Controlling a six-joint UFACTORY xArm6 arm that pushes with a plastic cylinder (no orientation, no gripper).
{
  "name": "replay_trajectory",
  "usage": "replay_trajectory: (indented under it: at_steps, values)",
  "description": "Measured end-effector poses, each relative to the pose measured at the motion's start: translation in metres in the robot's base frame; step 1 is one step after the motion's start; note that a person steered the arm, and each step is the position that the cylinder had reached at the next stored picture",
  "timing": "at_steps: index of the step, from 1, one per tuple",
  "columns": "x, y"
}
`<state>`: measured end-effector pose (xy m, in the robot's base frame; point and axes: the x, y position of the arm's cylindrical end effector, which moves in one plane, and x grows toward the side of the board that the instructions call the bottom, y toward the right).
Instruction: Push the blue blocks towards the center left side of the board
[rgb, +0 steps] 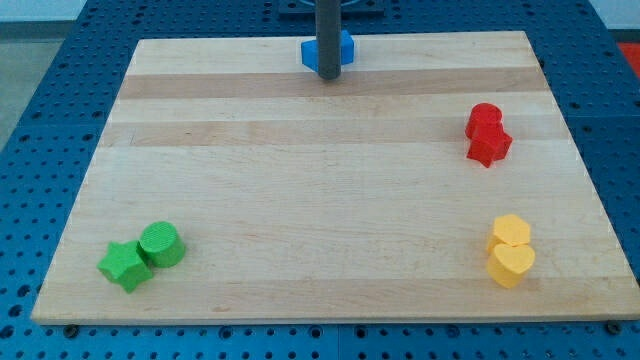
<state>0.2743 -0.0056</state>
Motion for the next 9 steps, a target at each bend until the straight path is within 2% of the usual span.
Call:
replay_trajectory:
  at_steps: [1, 3, 4, 5, 6, 8, 9]
  values:
    - [0.0, 0.0]
    - [-0.007, 0.087]
    - [-0.045, 0.116]
    - [-0.072, 0.118]
    - [-0.072, 0.114]
    - [-0.055, 0.016]
    - [-0.055, 0.013]
